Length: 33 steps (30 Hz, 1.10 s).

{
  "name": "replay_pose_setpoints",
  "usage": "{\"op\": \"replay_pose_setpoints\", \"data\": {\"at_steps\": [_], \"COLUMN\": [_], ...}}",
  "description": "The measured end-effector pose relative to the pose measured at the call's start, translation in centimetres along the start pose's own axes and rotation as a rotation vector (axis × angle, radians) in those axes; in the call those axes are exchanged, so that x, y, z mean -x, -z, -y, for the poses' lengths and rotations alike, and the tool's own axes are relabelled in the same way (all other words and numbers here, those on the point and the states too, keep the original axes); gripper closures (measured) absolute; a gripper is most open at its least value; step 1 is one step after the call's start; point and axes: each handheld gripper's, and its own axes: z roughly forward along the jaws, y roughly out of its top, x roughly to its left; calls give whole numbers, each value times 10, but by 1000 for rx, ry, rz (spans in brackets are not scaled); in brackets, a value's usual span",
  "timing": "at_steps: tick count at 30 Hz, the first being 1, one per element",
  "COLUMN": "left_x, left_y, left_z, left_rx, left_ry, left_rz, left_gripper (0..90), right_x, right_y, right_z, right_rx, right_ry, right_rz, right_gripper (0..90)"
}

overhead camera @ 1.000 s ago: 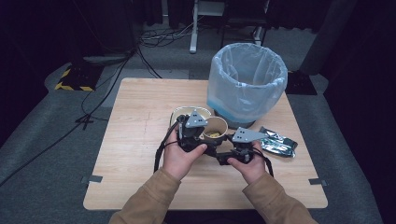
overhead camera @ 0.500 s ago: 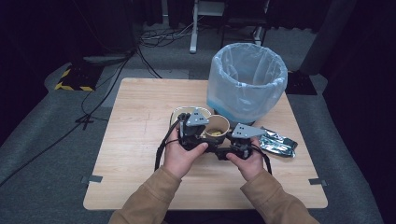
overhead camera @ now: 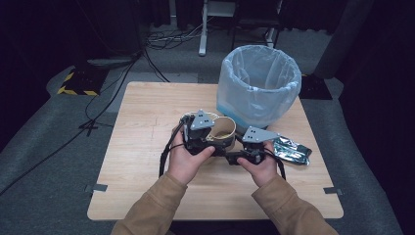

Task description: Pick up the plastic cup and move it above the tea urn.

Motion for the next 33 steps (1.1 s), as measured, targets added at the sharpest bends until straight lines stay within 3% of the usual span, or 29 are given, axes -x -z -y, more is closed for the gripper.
{"op": "replay_pose_setpoints", "data": {"at_steps": [4,5,14,18,33], "left_x": [-2,-4,-17,-24,-47], "left_y": [2,3,12,6,8], "left_z": [-2,-3,-6,-9,-9], "left_rx": [12,18,26,-14,-9], "left_ry": [7,-6,16,10,25], "left_rz": [-17,-29,-88,-106,-206], "left_gripper": [175,171,208,212,219], "right_x": [0,1,7,9,17], "right_y": [0,1,-4,-12,-14], "right_z": [-4,-5,-6,-11,-15], "right_rx": [-5,-10,-29,-31,-59], "right_ry": [28,24,22,34,45], "right_rz": [16,24,40,48,83], "right_gripper": [359,359,362,363,366]}}
